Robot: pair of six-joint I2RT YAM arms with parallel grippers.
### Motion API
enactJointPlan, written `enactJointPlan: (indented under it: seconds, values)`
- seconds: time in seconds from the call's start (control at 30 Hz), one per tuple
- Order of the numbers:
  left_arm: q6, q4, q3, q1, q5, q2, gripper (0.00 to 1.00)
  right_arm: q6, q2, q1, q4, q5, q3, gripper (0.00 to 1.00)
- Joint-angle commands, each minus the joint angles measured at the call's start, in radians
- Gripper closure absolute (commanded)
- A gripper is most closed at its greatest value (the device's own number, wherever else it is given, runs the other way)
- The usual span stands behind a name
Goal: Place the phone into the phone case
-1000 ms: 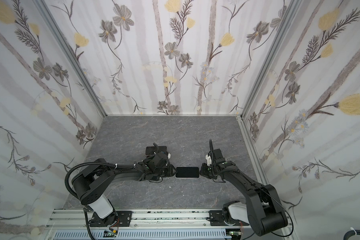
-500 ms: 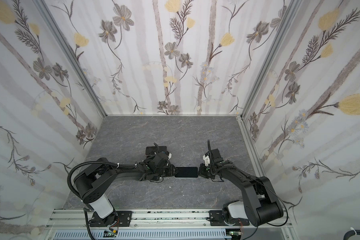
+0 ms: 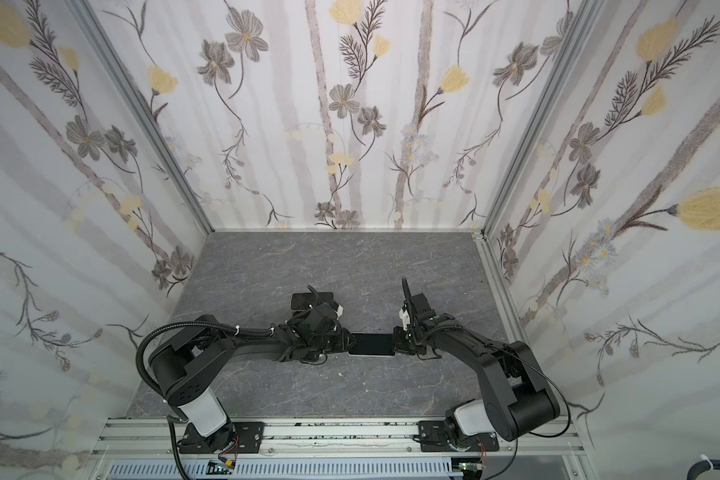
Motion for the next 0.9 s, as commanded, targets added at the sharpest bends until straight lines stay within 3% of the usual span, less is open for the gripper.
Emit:
enactJointPlan:
  seconds: [0.0,0.37,0.47,0.57,0.87]
  values:
    - [0.013,-0.080,-0.011,-0.001,-0.018,0.010,0.64,-0.001,0.051,0.037,-0.116,0.045,-0.004,0.89]
    - [0.025,-0.098,-0.014,0.000,-0.028,0.001,0.64,0.036,0.079,0.095,-0.149,0.148,0.030,0.87]
    - [0.028,-0.107,-0.012,0.002,-0.030,-0.015,0.65,0.052,0.031,0.112,-0.178,0.180,0.073,0.82]
    - [0.029,-0.116,-0.005,0.001,-0.030,-0.038,0.65,0.057,-0.031,0.116,-0.222,0.217,0.155,0.69]
    - [0.056,-0.163,0.052,0.004,-0.043,-0.076,0.65,0.018,-0.071,0.103,-0.258,0.201,0.277,0.65]
